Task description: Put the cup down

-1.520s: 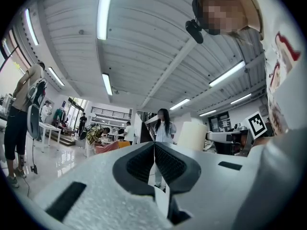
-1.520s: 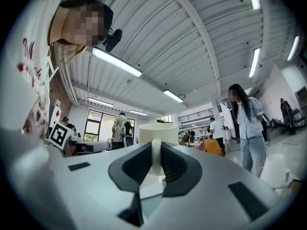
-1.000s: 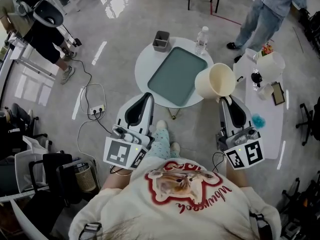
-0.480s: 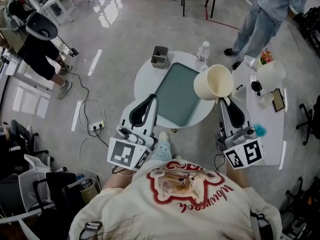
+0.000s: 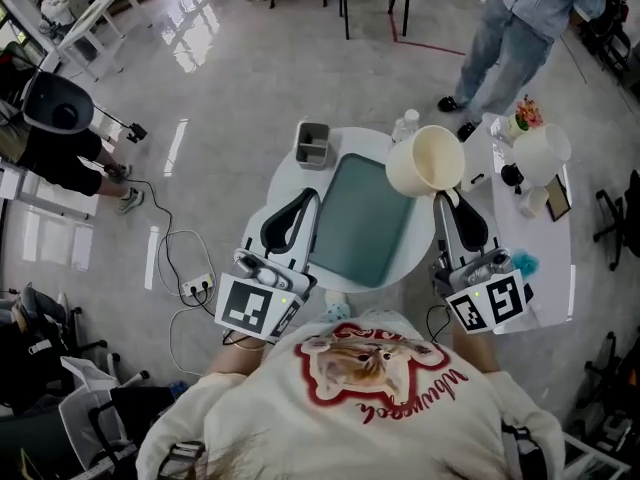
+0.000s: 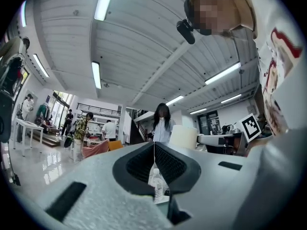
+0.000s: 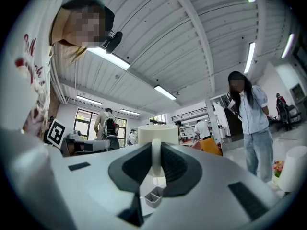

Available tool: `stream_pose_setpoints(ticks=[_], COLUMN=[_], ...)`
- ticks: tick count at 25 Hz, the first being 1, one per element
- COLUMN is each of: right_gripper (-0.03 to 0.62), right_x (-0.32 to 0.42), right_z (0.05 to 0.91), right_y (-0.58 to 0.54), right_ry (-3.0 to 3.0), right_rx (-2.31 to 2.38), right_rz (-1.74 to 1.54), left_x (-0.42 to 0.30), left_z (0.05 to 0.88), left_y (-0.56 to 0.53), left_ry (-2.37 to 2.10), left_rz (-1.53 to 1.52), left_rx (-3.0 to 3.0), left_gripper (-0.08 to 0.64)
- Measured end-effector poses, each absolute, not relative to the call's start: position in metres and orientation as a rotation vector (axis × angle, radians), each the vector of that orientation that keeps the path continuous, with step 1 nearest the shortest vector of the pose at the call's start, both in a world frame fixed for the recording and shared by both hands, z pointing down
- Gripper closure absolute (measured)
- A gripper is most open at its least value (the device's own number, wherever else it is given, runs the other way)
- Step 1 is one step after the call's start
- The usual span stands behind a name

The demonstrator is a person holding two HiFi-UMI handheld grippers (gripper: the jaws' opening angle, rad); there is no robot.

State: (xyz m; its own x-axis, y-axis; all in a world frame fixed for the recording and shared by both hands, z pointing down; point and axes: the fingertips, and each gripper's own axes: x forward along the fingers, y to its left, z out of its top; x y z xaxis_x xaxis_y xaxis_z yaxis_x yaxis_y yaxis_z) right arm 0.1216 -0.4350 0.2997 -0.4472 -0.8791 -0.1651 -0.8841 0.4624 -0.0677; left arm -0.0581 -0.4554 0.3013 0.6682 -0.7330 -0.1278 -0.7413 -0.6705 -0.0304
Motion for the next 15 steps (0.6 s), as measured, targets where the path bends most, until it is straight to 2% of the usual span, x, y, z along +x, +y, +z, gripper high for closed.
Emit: stream_pose_setpoints(ticks=[15], right_gripper=[0.533], right_x=[0.116], right_z=[0.313], right_y=[-0.467], right_ry=[2.619], right_rx=[-1.411], right_rz=[0.103], left_x=[-0.056], left_z=[0.318], left_y=[-0.484], left_ry=[1.339], left_rz=[0.178], left_rx=[-2.828], left_gripper=[0.543])
